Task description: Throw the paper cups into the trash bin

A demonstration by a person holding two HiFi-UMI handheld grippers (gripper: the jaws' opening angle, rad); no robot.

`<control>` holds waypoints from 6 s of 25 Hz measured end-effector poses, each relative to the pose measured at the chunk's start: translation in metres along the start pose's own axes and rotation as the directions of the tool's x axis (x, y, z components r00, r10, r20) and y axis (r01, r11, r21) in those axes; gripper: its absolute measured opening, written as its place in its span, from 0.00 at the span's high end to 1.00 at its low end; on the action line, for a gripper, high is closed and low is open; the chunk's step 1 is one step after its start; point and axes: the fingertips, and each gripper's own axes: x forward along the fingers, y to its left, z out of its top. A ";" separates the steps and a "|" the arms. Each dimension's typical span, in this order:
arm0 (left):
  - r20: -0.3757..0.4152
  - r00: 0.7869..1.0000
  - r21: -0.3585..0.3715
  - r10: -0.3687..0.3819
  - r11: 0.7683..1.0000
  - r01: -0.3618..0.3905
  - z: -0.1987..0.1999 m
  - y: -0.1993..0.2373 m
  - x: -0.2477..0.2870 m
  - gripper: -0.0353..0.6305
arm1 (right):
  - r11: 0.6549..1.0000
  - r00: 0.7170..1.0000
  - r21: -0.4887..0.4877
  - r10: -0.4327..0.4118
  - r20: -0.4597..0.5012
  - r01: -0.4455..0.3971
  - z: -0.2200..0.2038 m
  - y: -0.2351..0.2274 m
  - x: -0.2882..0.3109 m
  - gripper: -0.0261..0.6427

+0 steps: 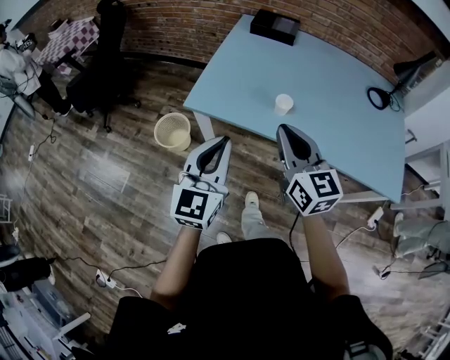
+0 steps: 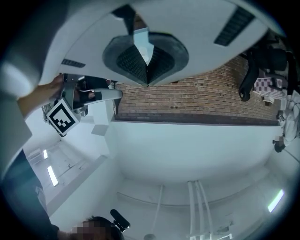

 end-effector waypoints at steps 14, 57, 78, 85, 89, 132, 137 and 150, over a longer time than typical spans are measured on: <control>-0.086 0.991 -0.031 -0.107 0.994 0.104 -0.033 -0.008 0.107 0.93 | 0.997 0.997 0.032 -0.063 -0.045 0.064 -0.014 -0.090 0.037 0.95; -0.488 0.806 0.032 -0.335 0.916 0.400 -0.209 -0.063 0.314 0.77 | 0.949 0.946 0.202 -0.186 -0.264 0.243 -0.141 -0.255 0.069 0.95; -0.644 0.714 0.224 -0.275 0.825 0.520 -0.256 -0.086 0.341 0.72 | 0.939 0.929 0.218 -0.188 -0.318 0.265 -0.165 -0.273 0.052 0.95; -0.665 0.706 0.244 -0.246 0.822 0.515 -0.259 -0.087 0.342 0.84 | 0.940 0.932 0.225 -0.178 -0.317 0.256 -0.168 -0.275 0.051 0.95; -0.669 0.702 0.245 -0.243 0.820 0.517 -0.258 -0.086 0.342 0.86 | 0.940 0.932 0.225 -0.178 -0.317 0.256 -0.166 -0.277 0.052 0.96; -0.621 0.781 0.174 -0.066 0.960 0.220 -0.200 0.016 0.270 0.90 | 0.983 0.958 0.179 0.086 -0.273 -0.037 -0.124 -0.217 0.144 0.95; -0.605 0.795 0.178 -0.039 0.967 0.184 -0.194 0.038 0.255 0.90 | 0.986 0.947 0.150 0.114 -0.299 -0.072 -0.129 -0.194 0.165 0.95; -0.580 0.814 0.201 0.034 0.974 0.103 -0.173 0.103 0.209 0.90 | 0.984 0.934 0.103 0.169 -0.314 -0.144 -0.119 -0.120 0.210 0.95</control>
